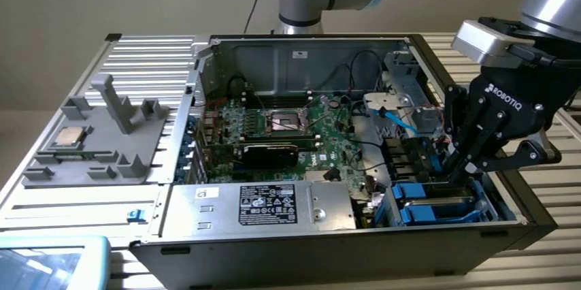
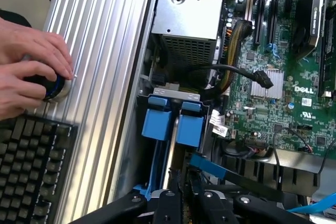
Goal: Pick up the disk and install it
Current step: 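Insert the first disk wire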
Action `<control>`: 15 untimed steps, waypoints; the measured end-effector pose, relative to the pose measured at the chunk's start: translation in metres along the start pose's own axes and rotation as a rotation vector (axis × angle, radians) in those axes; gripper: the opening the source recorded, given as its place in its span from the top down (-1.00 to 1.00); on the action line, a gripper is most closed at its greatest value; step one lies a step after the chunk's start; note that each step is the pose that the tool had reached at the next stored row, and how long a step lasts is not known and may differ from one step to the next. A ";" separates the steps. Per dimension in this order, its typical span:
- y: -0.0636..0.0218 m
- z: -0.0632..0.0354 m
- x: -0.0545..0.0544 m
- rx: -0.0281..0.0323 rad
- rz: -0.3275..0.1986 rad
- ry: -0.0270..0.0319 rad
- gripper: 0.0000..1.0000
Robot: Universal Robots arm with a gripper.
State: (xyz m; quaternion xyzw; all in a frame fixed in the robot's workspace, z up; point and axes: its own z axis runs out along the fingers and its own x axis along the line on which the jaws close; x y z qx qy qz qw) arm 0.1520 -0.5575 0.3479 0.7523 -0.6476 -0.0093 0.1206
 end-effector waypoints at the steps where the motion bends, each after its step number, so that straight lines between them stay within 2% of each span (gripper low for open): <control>1: -0.0001 0.0002 0.000 -0.0018 0.002 0.0104 0.65; 2: -0.0002 0.0003 -0.001 -0.0034 0.004 0.0191 0.65; 3: -0.0002 0.0005 -0.001 -0.0040 0.006 0.0223 0.65; 5: -0.0003 0.0008 -0.001 -0.0052 0.012 0.0225 0.65; 10: -0.0002 0.0010 -0.001 -0.0088 0.037 0.0180 0.65; 11: -0.0003 0.0013 -0.002 -0.0091 0.039 0.0192 0.65; 15: -0.0010 0.0010 -0.007 -0.0119 0.042 0.0384 0.65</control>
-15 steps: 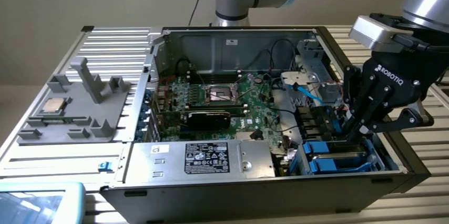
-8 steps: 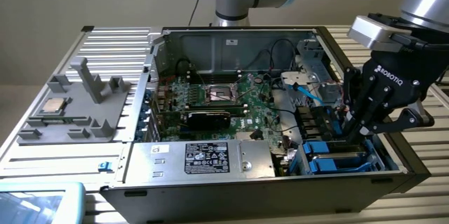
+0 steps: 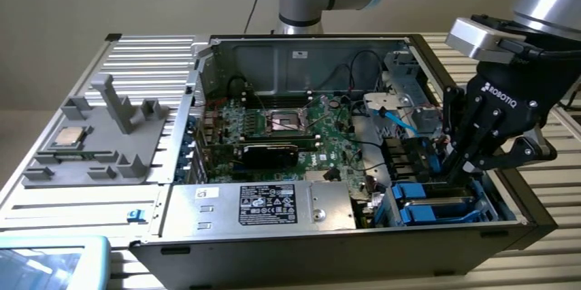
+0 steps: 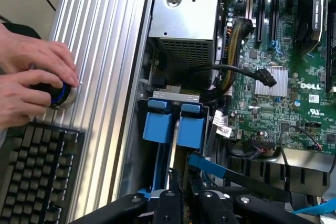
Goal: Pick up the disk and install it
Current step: 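Insert the first disk wire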
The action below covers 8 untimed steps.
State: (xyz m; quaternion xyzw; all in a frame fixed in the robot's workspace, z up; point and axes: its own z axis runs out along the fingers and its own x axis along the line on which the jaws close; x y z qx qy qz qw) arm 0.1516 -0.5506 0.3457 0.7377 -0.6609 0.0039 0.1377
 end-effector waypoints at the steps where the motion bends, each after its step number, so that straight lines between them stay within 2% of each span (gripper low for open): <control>1: 0.0000 0.0000 0.000 0.0000 0.000 0.0000 0.65; 3: 0.0000 -0.0001 -0.001 -0.0002 0.000 0.0014 0.65; 6: -0.0003 -0.0006 -0.004 -0.0013 0.002 0.0091 0.65; 8: -0.0004 -0.0006 -0.004 -0.0035 0.013 0.0080 0.65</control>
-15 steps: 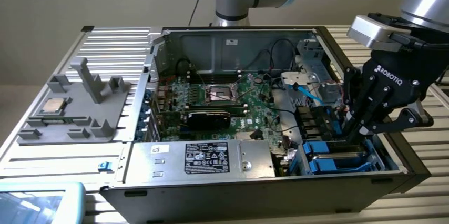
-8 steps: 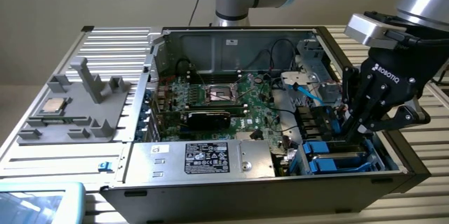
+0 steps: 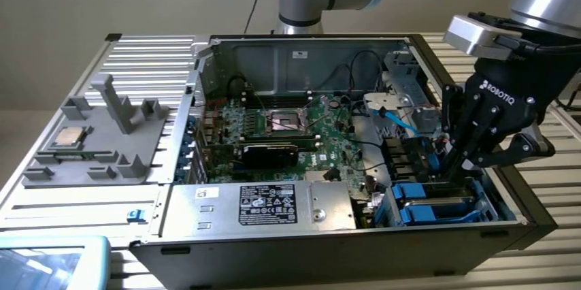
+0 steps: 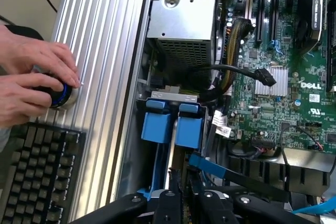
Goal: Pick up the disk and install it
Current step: 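Insert the first disk wire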
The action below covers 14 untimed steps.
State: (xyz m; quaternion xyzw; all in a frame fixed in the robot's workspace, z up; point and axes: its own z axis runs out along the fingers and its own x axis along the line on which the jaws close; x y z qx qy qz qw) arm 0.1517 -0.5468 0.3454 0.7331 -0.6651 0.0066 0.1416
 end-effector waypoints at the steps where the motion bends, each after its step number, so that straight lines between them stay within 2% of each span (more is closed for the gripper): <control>1: 0.0000 0.0001 0.000 -0.0020 0.010 -0.0021 0.65; 3: -0.0001 0.0008 0.000 -0.0057 0.028 -0.0060 0.65; 5: -0.0002 0.0010 -0.001 -0.0073 0.035 -0.0063 0.65; 6: -0.0003 0.0011 -0.001 -0.0078 0.037 -0.0046 0.65; 9: -0.0004 0.0010 -0.003 -0.0099 0.042 0.0114 0.65; 10: -0.0004 0.0011 -0.003 -0.0106 0.045 0.0140 0.65; 14: -0.0006 0.0013 -0.003 -0.0114 0.069 0.0100 0.65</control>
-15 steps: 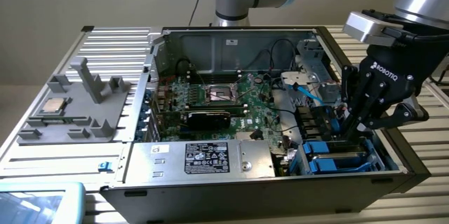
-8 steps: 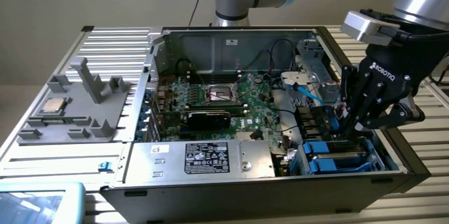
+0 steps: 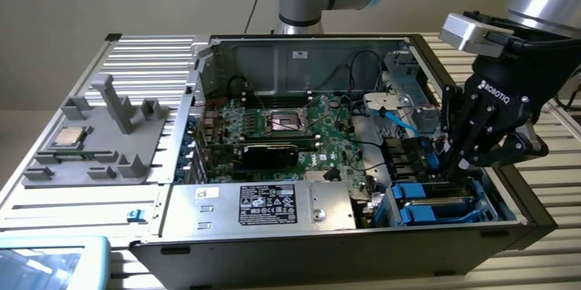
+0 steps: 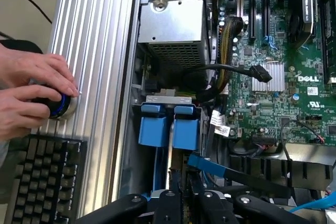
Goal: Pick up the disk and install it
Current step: 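Insert the first disk wire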
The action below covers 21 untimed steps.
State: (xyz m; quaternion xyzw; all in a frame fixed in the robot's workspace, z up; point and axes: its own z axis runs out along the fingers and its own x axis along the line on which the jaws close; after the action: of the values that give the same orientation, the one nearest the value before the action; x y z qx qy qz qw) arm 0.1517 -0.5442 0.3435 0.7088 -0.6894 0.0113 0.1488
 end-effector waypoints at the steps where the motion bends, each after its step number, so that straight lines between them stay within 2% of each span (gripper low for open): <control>1: -0.0001 0.0004 0.000 -0.0025 0.011 -0.0027 0.65; 3: -0.0003 0.0017 0.000 -0.0071 0.031 -0.0067 0.65; 5: -0.0006 0.0028 -0.001 -0.0063 0.040 -0.0087 0.65; 6: -0.0007 0.0034 -0.001 -0.0033 0.043 -0.0090 0.65; 9: -0.0009 0.0042 -0.001 0.0179 0.048 -0.0073 0.65; 10: -0.0010 0.0044 -0.001 0.0209 0.049 -0.0065 0.65; 13: -0.0009 0.0043 -0.001 0.0211 0.049 -0.0050 0.65; 14: -0.0009 0.0044 -0.001 0.0211 0.050 -0.0017 0.65; 17: -0.0006 0.0044 -0.004 0.0226 0.054 0.0166 0.65; 19: -0.0004 0.0044 -0.006 0.0235 0.056 0.0259 0.65; 21: 0.0017 0.0054 -0.008 0.0278 0.058 0.0294 0.65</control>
State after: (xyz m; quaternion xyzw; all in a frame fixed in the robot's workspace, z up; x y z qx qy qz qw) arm 0.1486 -0.5379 0.3370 0.6904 -0.7071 0.0356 0.1486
